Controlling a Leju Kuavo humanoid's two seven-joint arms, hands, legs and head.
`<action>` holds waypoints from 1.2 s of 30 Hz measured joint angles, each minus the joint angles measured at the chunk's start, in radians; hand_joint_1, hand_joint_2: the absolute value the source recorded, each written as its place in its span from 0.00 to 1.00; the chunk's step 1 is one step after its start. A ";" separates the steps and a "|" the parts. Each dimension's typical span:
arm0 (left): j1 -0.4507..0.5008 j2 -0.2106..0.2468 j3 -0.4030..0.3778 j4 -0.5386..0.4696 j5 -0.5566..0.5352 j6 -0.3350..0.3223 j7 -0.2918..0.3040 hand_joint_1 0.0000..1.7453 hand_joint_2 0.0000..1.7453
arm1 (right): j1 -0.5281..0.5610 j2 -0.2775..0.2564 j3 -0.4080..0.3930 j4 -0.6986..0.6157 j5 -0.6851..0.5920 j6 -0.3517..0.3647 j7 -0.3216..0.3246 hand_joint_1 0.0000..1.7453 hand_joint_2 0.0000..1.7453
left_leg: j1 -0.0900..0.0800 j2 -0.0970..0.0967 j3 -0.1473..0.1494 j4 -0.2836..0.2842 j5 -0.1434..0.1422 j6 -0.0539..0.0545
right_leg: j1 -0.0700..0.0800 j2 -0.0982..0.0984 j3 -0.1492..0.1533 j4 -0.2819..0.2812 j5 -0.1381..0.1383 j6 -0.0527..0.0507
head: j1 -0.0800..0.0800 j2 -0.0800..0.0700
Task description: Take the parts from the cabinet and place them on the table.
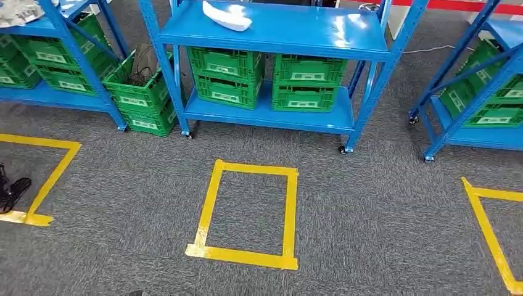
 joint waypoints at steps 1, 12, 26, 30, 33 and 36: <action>0.000 0.000 0.000 0.000 0.000 0.000 0.000 0.00 0.00 | 0.001 0.000 0.002 0.000 0.000 0.000 0.000 0.00 0.00 | 0.002 0.000 0.004 -0.004 0.001 -0.007 | 0.002 0.000 -0.003 -0.003 0.000 -0.006 | 0.002 0.000; 0.002 0.006 0.000 0.000 0.001 0.003 -0.002 0.00 0.00 | 0.002 0.004 0.006 0.000 -0.002 -0.003 0.000 0.00 0.00 | 0.024 0.018 -0.039 0.031 0.034 -0.040 | -0.017 -0.005 0.050 -0.021 -0.013 -0.005 | -0.048 0.000; 0.002 0.006 -0.005 0.000 0.006 0.010 0.006 0.00 0.00 | 0.007 0.003 0.014 0.000 -0.004 -0.003 0.000 0.00 0.00 | -0.004 0.001 0.022 0.004 -0.018 0.020 | -0.002 -0.002 -0.093 0.157 -0.018 0.005 | -0.004 0.000; 0.000 0.000 -0.006 -0.001 0.006 0.012 0.007 0.00 0.00 | -0.001 -0.003 0.015 0.000 -0.005 -0.003 0.000 0.00 0.00 | -0.007 0.002 0.021 0.000 -0.036 0.007 | 0.019 -0.004 -0.021 0.013 0.018 -0.030 | -0.002 0.000; -0.002 0.002 -0.006 -0.001 0.006 0.013 0.007 0.00 0.00 | -0.001 -0.003 0.016 0.000 -0.008 -0.003 0.000 0.00 0.00 | -0.005 0.007 0.035 0.004 -0.047 -0.005 | 0.005 -0.004 0.004 -0.019 0.028 -0.034 | 0.000 0.000; -0.001 0.002 -0.007 -0.001 0.006 0.013 0.007 0.00 0.00 | 0.001 -0.002 0.016 0.000 -0.008 -0.003 0.001 0.00 0.00 | 0.003 0.007 -0.060 0.176 -0.127 -0.021 | 0.005 -0.005 0.014 -0.028 0.023 -0.041 | -0.018 0.000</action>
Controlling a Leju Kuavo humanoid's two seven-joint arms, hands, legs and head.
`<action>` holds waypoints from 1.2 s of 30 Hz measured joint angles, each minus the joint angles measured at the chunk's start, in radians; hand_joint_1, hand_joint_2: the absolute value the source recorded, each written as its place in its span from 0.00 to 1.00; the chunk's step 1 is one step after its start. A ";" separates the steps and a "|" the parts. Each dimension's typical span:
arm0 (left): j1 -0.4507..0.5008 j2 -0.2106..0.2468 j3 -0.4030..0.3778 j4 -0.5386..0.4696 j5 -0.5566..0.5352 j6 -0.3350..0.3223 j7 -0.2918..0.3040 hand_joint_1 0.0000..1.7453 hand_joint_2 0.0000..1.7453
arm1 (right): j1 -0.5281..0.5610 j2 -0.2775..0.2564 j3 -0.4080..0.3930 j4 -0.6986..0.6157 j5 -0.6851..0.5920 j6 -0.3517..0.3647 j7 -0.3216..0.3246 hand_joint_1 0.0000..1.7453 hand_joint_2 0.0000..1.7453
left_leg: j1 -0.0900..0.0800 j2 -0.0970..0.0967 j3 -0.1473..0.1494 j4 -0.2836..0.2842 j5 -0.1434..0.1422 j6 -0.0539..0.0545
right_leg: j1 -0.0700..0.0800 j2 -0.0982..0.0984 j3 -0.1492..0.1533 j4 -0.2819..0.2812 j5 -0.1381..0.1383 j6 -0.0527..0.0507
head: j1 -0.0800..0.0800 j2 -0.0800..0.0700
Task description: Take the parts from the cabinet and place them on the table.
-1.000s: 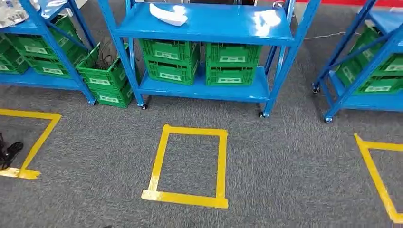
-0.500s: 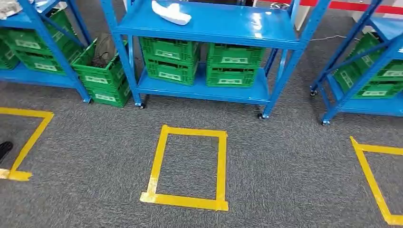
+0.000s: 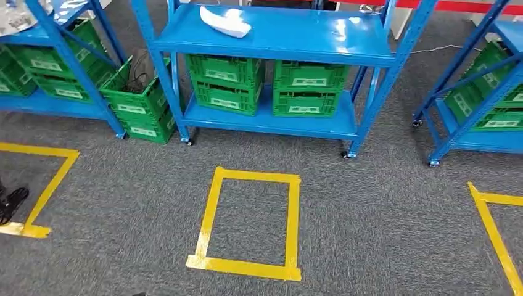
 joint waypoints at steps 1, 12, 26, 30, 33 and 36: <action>0.001 0.000 0.000 0.000 0.000 0.000 0.000 0.00 0.00 | 0.000 0.002 0.001 0.000 0.000 0.000 0.001 0.00 0.00 | 0.005 0.001 -0.051 0.081 -0.027 -0.005 | 0.000 0.000 0.001 0.000 -0.005 -0.001 | -0.004 0.000; 0.001 0.001 -0.007 0.001 -0.001 -0.001 0.003 0.00 0.00 | -0.003 0.002 0.004 0.000 0.000 0.000 0.002 0.00 0.00 | 0.019 0.000 0.041 -0.155 0.128 0.017 | -0.015 0.004 0.030 0.022 -0.063 0.063 | -0.021 0.000; 0.002 -0.002 -0.008 0.000 0.000 0.002 0.000 0.00 0.00 | -0.002 -0.003 0.006 0.000 -0.003 0.000 0.003 0.00 0.00 | 0.005 -0.006 0.072 -0.165 0.087 0.018 | 0.020 0.004 -0.034 0.044 -0.012 0.012 | 0.026 0.000; 0.001 0.001 -0.009 0.000 0.000 0.002 0.000 0.00 0.00 | 0.001 -0.002 0.007 0.000 -0.003 0.000 0.003 0.00 0.00 | 0.004 -0.002 0.022 -0.038 0.014 0.001 | 0.003 0.001 0.000 0.002 0.001 0.003 | 0.011 0.000; 0.004 0.003 -0.009 0.000 0.000 0.002 0.000 0.00 0.00 | 0.000 0.001 0.009 0.000 -0.003 0.000 0.003 0.00 0.00 | 0.012 0.000 -0.087 0.131 -0.032 -0.009 | 0.002 0.003 0.002 0.003 -0.008 0.002 | -0.002 0.000; 0.004 0.006 -0.010 0.000 0.001 0.003 0.000 0.00 0.00 | 0.002 0.002 0.013 0.000 -0.006 0.000 0.003 0.00 0.00 | 0.017 0.004 -0.021 -0.045 0.094 -0.013 | -0.004 0.004 0.019 0.008 -0.022 0.016 | -0.016 0.000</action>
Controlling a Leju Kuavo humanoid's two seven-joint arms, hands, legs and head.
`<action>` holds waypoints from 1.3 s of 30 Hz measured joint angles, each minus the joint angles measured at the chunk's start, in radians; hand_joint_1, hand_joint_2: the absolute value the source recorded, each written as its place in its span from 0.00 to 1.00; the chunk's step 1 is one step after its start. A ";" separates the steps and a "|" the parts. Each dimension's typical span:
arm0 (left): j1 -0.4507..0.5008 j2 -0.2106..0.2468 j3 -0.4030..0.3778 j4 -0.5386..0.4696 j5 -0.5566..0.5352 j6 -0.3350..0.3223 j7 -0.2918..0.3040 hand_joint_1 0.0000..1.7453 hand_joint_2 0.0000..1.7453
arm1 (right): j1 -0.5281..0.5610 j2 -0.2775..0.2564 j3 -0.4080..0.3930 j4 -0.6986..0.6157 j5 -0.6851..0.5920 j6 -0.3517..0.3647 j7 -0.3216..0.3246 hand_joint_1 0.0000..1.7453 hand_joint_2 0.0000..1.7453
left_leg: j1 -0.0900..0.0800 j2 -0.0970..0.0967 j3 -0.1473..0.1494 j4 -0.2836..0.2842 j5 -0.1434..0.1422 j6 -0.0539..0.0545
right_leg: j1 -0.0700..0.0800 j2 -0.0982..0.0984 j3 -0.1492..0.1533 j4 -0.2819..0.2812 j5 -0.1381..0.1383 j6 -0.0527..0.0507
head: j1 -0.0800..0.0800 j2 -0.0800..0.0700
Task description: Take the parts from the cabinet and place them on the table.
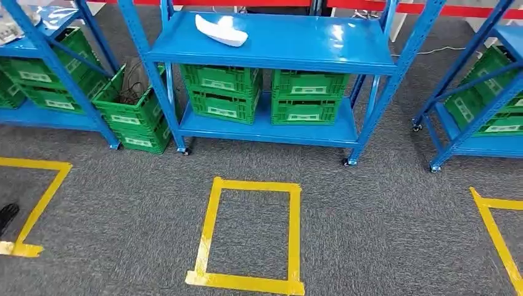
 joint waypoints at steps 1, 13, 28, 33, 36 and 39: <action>0.000 0.001 0.000 0.000 0.000 0.001 0.000 0.00 0.00 | 0.000 0.000 0.000 0.000 -0.001 0.000 0.000 0.00 0.00 | 0.002 0.004 0.042 -0.088 0.039 -0.002 | -0.002 -0.001 0.004 0.006 -0.007 0.007 | -0.002 0.000; 0.000 0.001 -0.003 0.000 0.003 0.001 -0.001 0.00 0.00 | 0.001 -0.001 0.008 0.000 -0.005 0.000 -0.005 0.00 0.00 | -0.007 -0.005 0.085 -0.116 0.019 0.049 | -0.009 0.001 -0.169 0.321 -0.141 0.056 | 0.032 0.000; 0.001 0.000 -0.005 0.000 0.008 0.002 0.000 0.00 0.00 | -0.002 -0.001 0.011 0.000 -0.014 0.000 -0.009 0.00 0.00 | -0.004 -0.005 -0.062 0.173 -0.122 -0.001 | 0.000 0.003 -0.017 0.001 0.013 -0.003 | 0.010 0.000; -0.002 0.003 -0.005 0.000 0.008 0.002 0.000 0.00 0.00 | 0.001 0.000 0.012 0.000 -0.015 0.000 -0.009 0.00 0.00 | -0.008 0.002 0.052 -0.106 0.031 0.012 | 0.006 0.004 -0.004 0.017 -0.014 0.017 | -0.010 0.000; -0.002 0.003 -0.005 0.000 0.008 0.002 0.000 0.00 0.00 | -0.002 0.000 0.012 0.000 -0.015 0.000 -0.009 0.00 0.00 | -0.014 0.000 0.060 -0.113 0.023 0.029 | 0.001 0.005 -0.003 0.011 -0.025 0.036 | -0.002 0.000; -0.003 0.000 -0.005 0.000 0.008 0.002 0.000 0.00 0.00 | -0.004 -0.001 0.012 0.000 -0.018 -0.001 -0.009 0.00 0.00 | -0.003 -0.001 0.081 -0.122 0.029 0.041 | 0.000 0.005 -0.007 0.045 -0.050 0.053 | 0.003 0.000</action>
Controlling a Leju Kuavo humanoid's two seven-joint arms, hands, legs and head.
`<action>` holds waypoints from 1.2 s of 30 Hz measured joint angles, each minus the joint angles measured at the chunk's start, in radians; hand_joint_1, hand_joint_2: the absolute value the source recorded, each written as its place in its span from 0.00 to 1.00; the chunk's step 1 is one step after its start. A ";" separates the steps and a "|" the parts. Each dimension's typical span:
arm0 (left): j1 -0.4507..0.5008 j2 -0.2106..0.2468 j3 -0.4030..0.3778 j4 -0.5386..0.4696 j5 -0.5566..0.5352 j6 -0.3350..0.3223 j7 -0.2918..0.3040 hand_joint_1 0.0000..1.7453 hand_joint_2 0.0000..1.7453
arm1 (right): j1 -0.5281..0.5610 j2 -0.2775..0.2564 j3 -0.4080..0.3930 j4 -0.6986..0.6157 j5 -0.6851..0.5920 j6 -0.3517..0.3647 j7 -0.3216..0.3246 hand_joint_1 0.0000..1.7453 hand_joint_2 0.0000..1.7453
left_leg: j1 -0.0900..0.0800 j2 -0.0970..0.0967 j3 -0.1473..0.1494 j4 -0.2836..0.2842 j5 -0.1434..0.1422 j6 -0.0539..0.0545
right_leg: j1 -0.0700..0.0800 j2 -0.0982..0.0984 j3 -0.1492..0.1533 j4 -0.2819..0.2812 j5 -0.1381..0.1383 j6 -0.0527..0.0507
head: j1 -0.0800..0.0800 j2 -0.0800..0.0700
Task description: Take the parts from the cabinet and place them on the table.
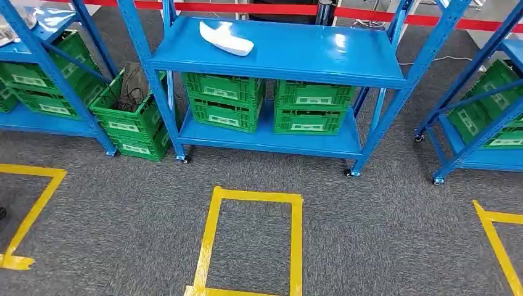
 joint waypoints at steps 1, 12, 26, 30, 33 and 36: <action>0.000 0.001 0.000 0.000 0.000 0.001 0.000 0.00 0.00 | 0.000 0.000 0.000 0.000 0.000 0.000 0.000 0.00 0.00 | 0.000 0.002 0.000 0.000 0.001 0.005 | -0.005 0.000 -0.041 0.082 -0.050 0.006 | 0.015 0.000; 0.001 -0.004 0.000 0.000 0.000 0.000 0.002 0.00 0.00 | 0.001 -0.002 0.000 0.000 0.000 -0.001 0.000 0.00 0.00 | -0.001 -0.006 0.018 -0.006 -0.030 -0.020 | 0.012 0.000 -0.037 -0.015 0.057 -0.033 | 0.037 0.000; 0.000 0.000 0.000 0.000 -0.002 0.000 0.002 0.00 0.00 | 0.002 0.001 0.002 0.000 -0.001 -0.001 0.002 0.00 0.00 | -0.006 0.002 -0.019 0.006 0.007 -0.020 | 0.006 0.001 0.009 -0.036 0.022 -0.027 | -0.007 0.000; 0.000 0.000 -0.001 0.000 -0.002 -0.001 0.002 0.00 0.00 | -0.001 0.000 0.002 0.000 -0.001 0.001 0.002 0.00 0.00 | 0.002 0.001 -0.012 -0.001 0.011 0.003 | -0.001 0.001 -0.015 0.035 -0.023 -0.003 | 0.008 0.000; 0.001 0.000 -0.001 0.000 -0.002 -0.002 0.003 0.00 0.00 | 0.003 0.000 0.003 0.000 -0.001 0.001 0.003 0.00 0.00 | -0.001 0.001 -0.011 -0.001 0.004 0.010 | -0.009 0.001 -0.148 0.274 -0.117 0.007 | 0.021 0.000; 0.003 -0.001 -0.001 0.000 -0.002 -0.003 0.002 0.00 0.00 | 0.004 0.000 0.003 0.000 -0.001 0.001 0.003 0.00 0.00 | -0.001 -0.003 0.001 -0.001 -0.004 0.007 | -0.009 0.001 -0.135 0.202 -0.032 0.003 | 0.030 0.000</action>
